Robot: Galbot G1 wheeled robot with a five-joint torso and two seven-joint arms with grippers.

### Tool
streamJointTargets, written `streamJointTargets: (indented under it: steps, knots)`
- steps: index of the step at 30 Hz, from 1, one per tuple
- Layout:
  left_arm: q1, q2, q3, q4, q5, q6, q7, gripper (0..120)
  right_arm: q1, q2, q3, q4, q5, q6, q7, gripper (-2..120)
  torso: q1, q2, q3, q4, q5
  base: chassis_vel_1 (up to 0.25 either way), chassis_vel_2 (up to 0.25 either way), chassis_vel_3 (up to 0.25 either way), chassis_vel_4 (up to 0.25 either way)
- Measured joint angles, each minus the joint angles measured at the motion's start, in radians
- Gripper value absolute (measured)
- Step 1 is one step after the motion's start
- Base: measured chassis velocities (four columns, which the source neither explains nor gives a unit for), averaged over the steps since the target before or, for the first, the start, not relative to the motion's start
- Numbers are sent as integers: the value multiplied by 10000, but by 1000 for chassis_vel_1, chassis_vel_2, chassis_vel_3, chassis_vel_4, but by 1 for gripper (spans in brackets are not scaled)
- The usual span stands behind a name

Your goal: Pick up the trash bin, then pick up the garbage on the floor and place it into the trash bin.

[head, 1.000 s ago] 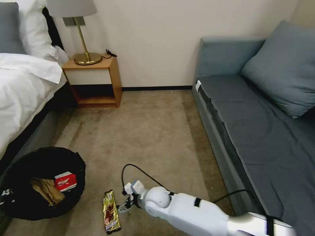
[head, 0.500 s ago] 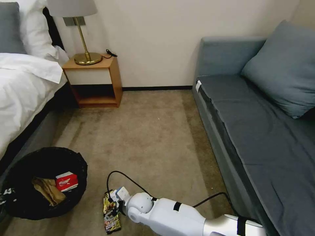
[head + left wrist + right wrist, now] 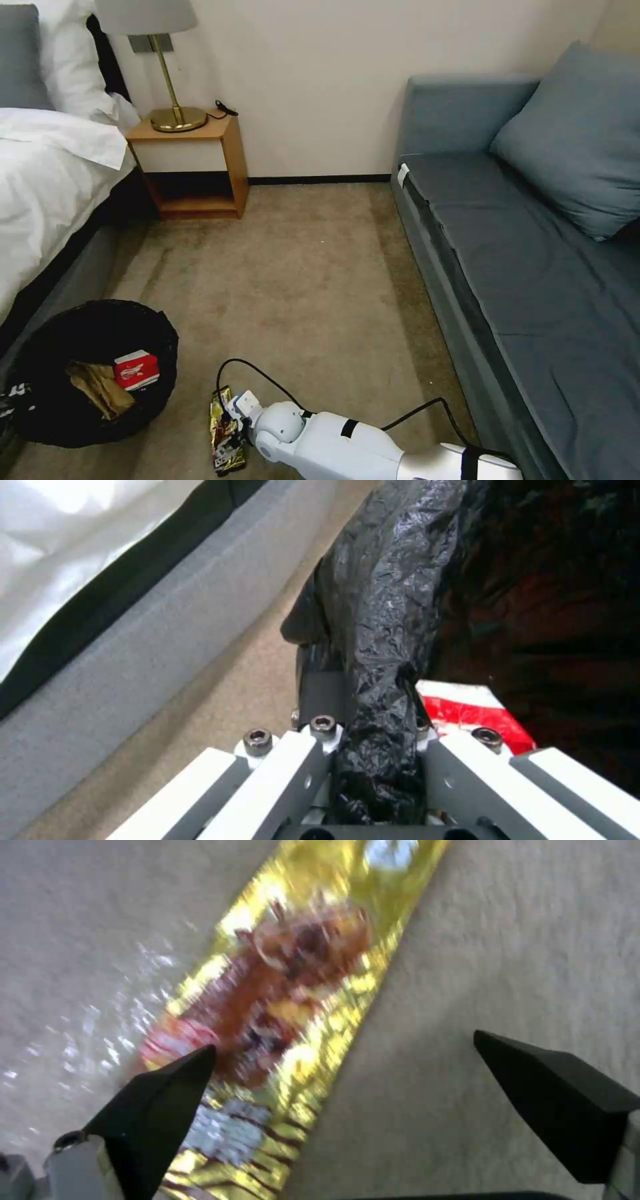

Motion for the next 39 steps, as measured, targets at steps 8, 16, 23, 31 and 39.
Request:
streamJointTargets:
  steps: [8, 16, 23, 31, 39]
  knots:
    - [-23, 10, 20, 2, 39, -1, 0, 3, -99, -10, 33, -162, -98, 112, -92, 82, -1, 3, -4, -8, 2, 0, 0, 0, 0]
    - [-42, 8, 36, 1, 54, -1, -1, 3, -147, -20, -94, -261, -218, 155, -170, 67, -1, 5, -5, -11, 2, 0, 0, 0, 0]
    - [-19, -17, -5, 28, 50, -10, -1, 3, -155, -47, -315, -202, -406, 227, -176, 61, -1, 4, -3, -5, 0, 0, 0, 0, 0]
    - [-65, -31, 54, 24, 63, -15, -5, 3, -181, -30, -639, 1098, -272, 104, -258, 67, 0, -3, 5, 18, 2, 0, 0, 0, 0]
    - [-118, -30, 213, -24, 157, -16, -8, 3, -110, -29, -587, 1284, -120, 64, -18, 96, 1, -3, 2, 2, 0, 0, 0, 0, 0]
